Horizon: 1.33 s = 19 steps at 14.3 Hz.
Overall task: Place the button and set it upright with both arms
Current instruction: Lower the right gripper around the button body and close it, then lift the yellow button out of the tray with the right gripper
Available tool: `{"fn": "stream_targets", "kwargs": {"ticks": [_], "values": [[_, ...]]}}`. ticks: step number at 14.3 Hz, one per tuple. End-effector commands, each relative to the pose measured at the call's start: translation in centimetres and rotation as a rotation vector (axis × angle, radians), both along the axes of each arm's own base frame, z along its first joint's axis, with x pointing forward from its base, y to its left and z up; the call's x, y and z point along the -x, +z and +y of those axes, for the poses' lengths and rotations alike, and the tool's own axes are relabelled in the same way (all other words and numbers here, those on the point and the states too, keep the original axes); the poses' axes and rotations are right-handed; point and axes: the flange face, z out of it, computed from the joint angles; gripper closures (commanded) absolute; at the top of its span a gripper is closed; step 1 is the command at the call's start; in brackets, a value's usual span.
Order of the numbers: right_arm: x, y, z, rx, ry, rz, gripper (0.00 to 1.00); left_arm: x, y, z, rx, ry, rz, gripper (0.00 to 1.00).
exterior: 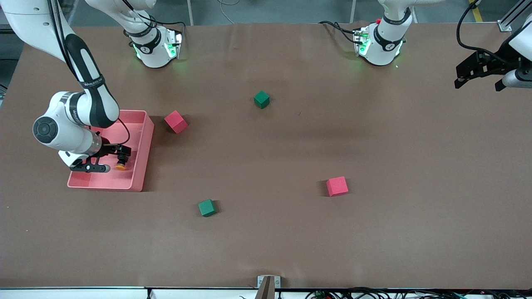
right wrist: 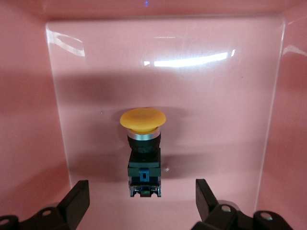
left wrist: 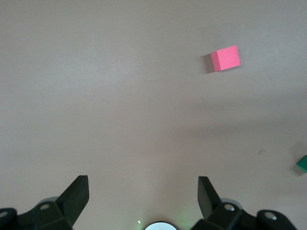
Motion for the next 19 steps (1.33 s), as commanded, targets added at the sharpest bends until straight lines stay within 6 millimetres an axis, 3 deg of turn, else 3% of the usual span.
{"fn": "stream_targets", "kwargs": {"ticks": [1, 7, 10, 14, 15, 19], "values": [[0.3, -1.1, -0.3, -0.014, 0.006, -0.009, 0.03, -0.2, 0.3, 0.1, -0.011, -0.013, -0.001, 0.0], [0.5, -3.1, -0.1, -0.013, 0.011, -0.003, 0.08, -0.6, 0.1, 0.2, -0.004, -0.006, 0.001, 0.0], [0.4, -3.6, -0.1, -0.013, 0.022, -0.009, 0.22, -0.6, 0.2, 0.3, -0.004, -0.006, -0.001, 0.0], [0.4, -4.4, -0.3, -0.015, 0.047, -0.013, 0.31, -0.5, 0.3, 0.2, -0.01, -0.012, -0.003, 0.0], [0.4, -4.4, -0.3, -0.015, 0.048, -0.013, 0.37, -0.5, 0.1, 0.2, -0.011, -0.013, 0.0, 0.0], [0.3, -4.1, 0.0, -0.016, 0.054, -0.01, 0.8, -0.5, 0.2, 0.1, -0.012, -0.015, -0.001, 0.0]]}}
